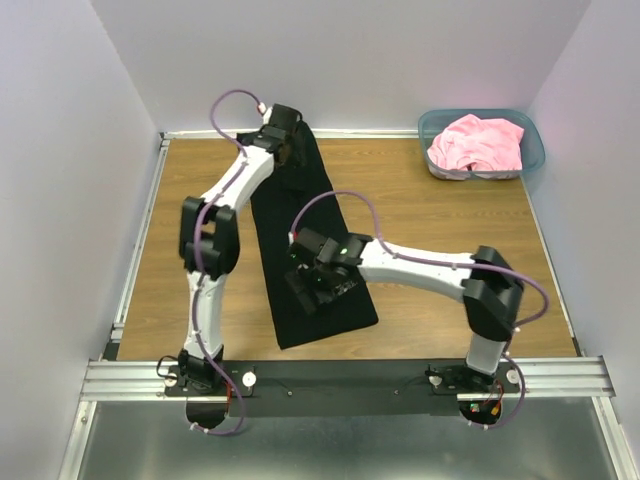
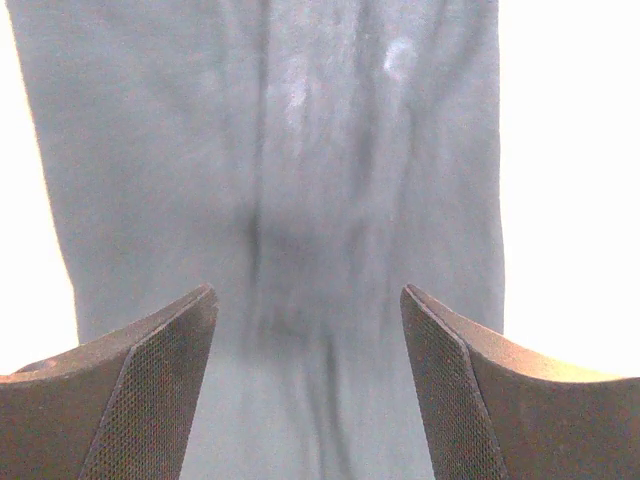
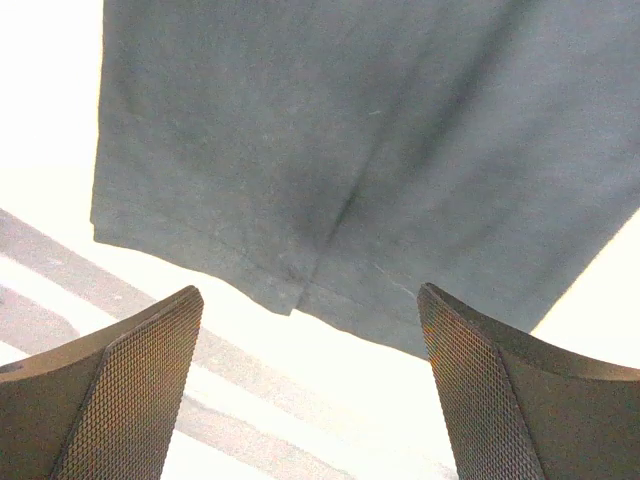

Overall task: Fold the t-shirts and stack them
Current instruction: Fold the tshirt

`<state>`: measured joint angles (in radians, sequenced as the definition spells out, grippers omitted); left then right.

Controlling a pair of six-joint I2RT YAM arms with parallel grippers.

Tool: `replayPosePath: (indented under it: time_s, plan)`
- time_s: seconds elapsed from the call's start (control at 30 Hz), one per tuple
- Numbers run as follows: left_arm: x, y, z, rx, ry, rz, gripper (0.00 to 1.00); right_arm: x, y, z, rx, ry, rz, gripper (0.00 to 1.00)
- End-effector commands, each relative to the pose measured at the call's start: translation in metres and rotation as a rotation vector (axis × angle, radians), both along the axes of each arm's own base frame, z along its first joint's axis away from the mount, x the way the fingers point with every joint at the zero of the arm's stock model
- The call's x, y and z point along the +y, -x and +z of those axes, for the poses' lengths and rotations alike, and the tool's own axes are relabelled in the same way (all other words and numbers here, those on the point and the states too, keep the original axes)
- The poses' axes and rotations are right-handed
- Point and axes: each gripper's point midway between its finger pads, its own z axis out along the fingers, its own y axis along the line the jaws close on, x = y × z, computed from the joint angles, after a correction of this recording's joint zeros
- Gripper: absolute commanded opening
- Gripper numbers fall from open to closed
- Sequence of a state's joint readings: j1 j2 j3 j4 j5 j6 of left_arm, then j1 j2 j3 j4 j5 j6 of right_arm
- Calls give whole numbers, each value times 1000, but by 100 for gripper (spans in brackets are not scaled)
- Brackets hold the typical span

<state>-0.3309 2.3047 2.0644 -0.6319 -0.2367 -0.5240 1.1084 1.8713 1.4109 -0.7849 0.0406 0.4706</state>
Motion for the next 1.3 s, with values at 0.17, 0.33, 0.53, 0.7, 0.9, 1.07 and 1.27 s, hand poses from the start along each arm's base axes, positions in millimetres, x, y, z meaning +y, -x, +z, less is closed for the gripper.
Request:
replayPosePath:
  time_s: [0.17,0.33,0.53,0.7,0.9,1.07,1.27]
  plan:
    - [38,142,92,-49,59,80,82,-87,-30,33,-109,5,-269,95]
    - [26,262,33,138,95,30,82,-142,-31,24,-101,26,-402,87]
    - [1,365,-7,302,229,7,79,-151,-22,12,-33,-36,-426,76]
    - [-13,412,-31,430,218,-20,79,-138,-14,0,55,-141,-429,67]
    - [-5,432,-50,468,229,38,75,-137,-10,-17,90,-126,-424,57]
    - [-3,434,-52,466,246,56,68,-135,-2,-34,143,-122,-409,50]
    - [0,438,-62,523,174,47,65,-134,-3,-45,149,-104,-403,47]
